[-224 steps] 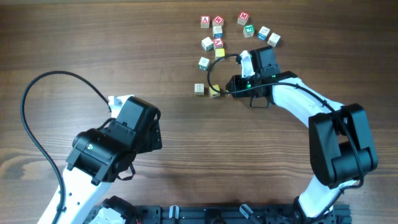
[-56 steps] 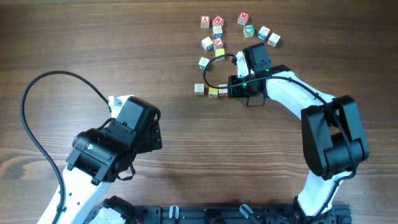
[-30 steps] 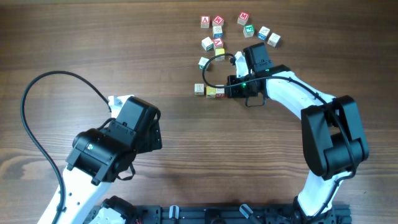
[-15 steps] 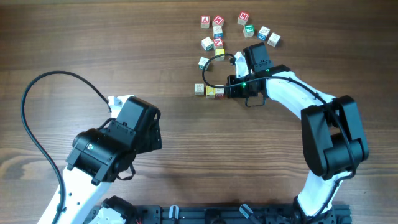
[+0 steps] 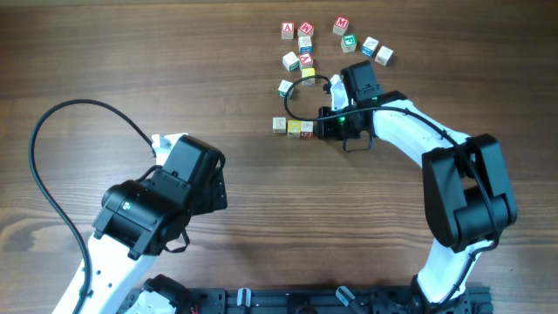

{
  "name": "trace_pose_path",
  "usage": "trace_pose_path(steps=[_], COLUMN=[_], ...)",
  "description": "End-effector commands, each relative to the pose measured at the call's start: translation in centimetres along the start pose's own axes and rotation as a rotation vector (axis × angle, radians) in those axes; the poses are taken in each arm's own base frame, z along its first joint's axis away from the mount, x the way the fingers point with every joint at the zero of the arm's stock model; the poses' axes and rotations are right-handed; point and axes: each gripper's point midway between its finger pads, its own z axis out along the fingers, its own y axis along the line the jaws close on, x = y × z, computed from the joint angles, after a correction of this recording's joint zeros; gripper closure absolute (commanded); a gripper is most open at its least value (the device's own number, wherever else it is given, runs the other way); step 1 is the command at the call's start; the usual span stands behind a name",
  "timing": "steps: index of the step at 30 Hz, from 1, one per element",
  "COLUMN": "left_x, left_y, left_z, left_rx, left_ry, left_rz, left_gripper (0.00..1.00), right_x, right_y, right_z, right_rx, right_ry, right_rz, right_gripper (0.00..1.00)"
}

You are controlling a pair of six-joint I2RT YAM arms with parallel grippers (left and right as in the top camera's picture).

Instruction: Form a horizontal line

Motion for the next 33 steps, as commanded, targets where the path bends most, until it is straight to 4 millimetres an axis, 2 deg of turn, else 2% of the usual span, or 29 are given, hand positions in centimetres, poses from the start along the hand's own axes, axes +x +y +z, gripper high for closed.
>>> trace_pose_path(steps=[1, 11, 33], left_x=[-0.01, -0.02, -0.02], left_y=[0.08, 0.08, 0.08], left_z=[-0.01, -0.01, -0.01], left_rx=[-0.001, 0.000, 0.000], left_ry=[0.000, 0.000, 0.000], left_rz=[-0.014, -0.014, -0.014], left_gripper=[0.00, 0.00, 0.00], right_x=[-0.36, -0.52, -0.95], right_y=[0.97, 1.11, 1.72], right_z=[-0.06, -0.06, -0.11], right_rx=[-0.041, -0.048, -0.079], right_ry=[0.003, -0.003, -0.021], right_rz=[0.001, 0.011, -0.093], right_gripper=[0.96, 0.96, 0.96])
